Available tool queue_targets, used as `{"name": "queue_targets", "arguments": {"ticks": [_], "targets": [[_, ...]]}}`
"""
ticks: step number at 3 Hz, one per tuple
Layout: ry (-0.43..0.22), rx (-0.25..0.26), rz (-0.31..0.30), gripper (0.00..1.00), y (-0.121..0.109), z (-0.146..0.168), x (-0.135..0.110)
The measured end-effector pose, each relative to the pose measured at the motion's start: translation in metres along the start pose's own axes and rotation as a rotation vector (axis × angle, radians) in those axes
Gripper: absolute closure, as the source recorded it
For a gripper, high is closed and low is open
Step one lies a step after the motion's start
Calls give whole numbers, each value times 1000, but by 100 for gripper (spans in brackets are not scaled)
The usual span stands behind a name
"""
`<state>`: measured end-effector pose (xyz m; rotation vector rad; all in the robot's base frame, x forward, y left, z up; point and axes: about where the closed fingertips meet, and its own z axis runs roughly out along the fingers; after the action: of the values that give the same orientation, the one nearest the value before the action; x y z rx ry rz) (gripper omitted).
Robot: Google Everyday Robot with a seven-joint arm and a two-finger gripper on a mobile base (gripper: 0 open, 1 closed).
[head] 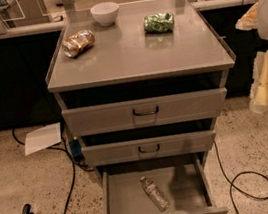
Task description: Pick water bottle from bottom drawer and place on counter
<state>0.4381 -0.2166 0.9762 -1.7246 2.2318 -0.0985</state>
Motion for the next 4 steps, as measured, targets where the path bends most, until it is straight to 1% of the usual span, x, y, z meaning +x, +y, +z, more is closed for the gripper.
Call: {"name": "queue_targets", "arguments": {"ticks": [1, 2, 3, 4], "targets": [[0, 0, 0, 0, 0, 0, 0], [-11, 24, -1, 0, 1, 0, -3], [-78, 56, 113, 0, 27, 7, -8], [-212, 30, 314, 0, 44, 46, -17]]}}
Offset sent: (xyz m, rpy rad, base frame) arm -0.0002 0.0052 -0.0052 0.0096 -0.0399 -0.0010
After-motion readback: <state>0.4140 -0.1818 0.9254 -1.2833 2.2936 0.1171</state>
